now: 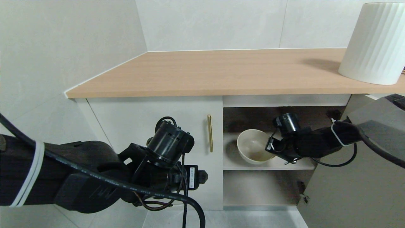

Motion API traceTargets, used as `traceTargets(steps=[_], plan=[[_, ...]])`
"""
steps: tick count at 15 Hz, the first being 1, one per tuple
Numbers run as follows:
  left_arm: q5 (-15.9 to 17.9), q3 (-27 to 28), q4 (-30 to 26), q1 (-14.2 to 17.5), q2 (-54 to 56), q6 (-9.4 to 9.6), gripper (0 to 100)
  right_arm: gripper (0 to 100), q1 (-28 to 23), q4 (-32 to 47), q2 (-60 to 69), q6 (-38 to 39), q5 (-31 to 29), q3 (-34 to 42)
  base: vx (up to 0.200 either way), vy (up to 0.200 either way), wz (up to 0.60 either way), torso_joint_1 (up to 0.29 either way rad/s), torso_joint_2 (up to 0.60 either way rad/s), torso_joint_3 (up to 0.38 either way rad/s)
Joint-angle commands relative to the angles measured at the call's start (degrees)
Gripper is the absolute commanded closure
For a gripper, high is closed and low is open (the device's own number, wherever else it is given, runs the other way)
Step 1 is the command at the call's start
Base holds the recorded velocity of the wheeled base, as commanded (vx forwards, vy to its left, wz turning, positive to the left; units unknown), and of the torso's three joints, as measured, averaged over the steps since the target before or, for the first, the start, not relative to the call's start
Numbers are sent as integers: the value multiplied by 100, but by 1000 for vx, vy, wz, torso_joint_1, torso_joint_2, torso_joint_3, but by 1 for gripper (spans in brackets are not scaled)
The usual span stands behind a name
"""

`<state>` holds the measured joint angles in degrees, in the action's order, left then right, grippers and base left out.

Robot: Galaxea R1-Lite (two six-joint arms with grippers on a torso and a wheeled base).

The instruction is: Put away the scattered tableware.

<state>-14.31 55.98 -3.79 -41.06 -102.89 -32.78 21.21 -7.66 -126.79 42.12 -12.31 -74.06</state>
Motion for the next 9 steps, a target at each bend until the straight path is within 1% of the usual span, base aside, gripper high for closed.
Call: traceTargets(steps=[1, 3, 5, 9], plan=[[-1, 1, 1, 1, 23, 0, 0, 100, -135, 1, -249, 60, 1, -241, 0, 0, 0, 0, 0, 0], [-1, -8, 1, 1, 23, 0, 0, 100, -267, 1, -416, 227, -8, -452, 0, 0, 0, 0, 0, 0], [-10, -8, 1, 1, 23, 0, 0, 100, -390, 1, -574, 244, -157, -645, 0, 0, 0, 0, 0, 0], [-1, -8, 1, 1, 14, 0, 0, 100, -513, 1, -768, 341, -307, -882, 0, 0, 0, 0, 0, 0]])
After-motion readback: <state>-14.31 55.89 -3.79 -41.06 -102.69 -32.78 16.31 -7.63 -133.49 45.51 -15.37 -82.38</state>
